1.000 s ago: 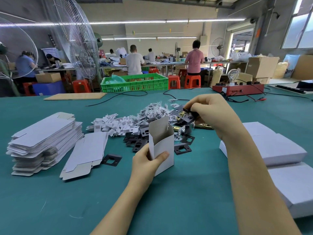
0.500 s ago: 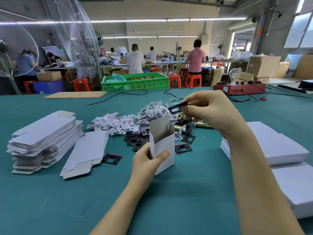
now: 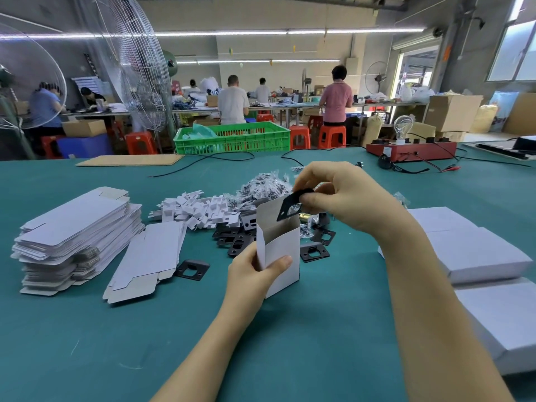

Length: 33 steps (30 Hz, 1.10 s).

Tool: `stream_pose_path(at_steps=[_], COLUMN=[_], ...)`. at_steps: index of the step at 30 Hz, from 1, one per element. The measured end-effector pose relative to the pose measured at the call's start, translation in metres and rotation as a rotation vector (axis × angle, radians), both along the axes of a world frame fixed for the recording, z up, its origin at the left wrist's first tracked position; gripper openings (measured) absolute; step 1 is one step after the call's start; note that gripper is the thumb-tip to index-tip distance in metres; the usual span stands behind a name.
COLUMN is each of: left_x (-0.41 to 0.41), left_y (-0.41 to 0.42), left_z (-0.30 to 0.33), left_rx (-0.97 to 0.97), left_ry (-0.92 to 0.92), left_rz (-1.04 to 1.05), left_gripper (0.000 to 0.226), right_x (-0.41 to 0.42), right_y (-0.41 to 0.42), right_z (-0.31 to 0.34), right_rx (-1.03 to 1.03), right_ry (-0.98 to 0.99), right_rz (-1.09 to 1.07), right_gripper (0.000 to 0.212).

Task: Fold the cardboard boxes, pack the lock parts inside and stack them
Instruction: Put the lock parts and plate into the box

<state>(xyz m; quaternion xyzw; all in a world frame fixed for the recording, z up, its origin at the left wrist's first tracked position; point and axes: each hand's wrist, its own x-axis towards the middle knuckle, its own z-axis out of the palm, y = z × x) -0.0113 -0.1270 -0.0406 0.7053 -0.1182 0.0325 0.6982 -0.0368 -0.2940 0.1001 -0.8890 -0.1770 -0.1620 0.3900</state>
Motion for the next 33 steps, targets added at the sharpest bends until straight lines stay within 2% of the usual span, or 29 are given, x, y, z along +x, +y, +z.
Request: stream_pose_path(at_steps=[6, 14, 18, 24, 33], left_x=[-0.001, 0.002, 0.003, 0.003, 0.003], left_y=[0.0, 0.0, 0.001, 0.0, 0.002], left_z=[0.001, 0.0, 0.001, 0.0, -0.002], left_rx=[-0.004, -0.033, -0.063, -0.047, -0.005], left_ry=[0.005, 0.026, 0.033, 0.003, 0.001], left_rz=[-0.011, -0.022, -0.027, -0.038, 0.054], left_gripper=[0.038, 0.028, 0.027, 0.037, 0.024], right_x=[0.006, 0.018, 0.019, 0.02, 0.028], right_y=[0.017, 0.027, 0.021, -0.007, -0.057], right_z=[-0.008, -0.023, -0.022, -0.022, -0.052], right_rx=[-0.086, -0.219, -0.113, 0.014, 0.262], right_ry=[0.026, 0.051, 0.027, 0.011, 0.132], right_rz=[0.056, 0.021, -0.004, -0.181, -0.508], right_gripper=[0.018, 0.016, 0.013, 0.005, 0.019])
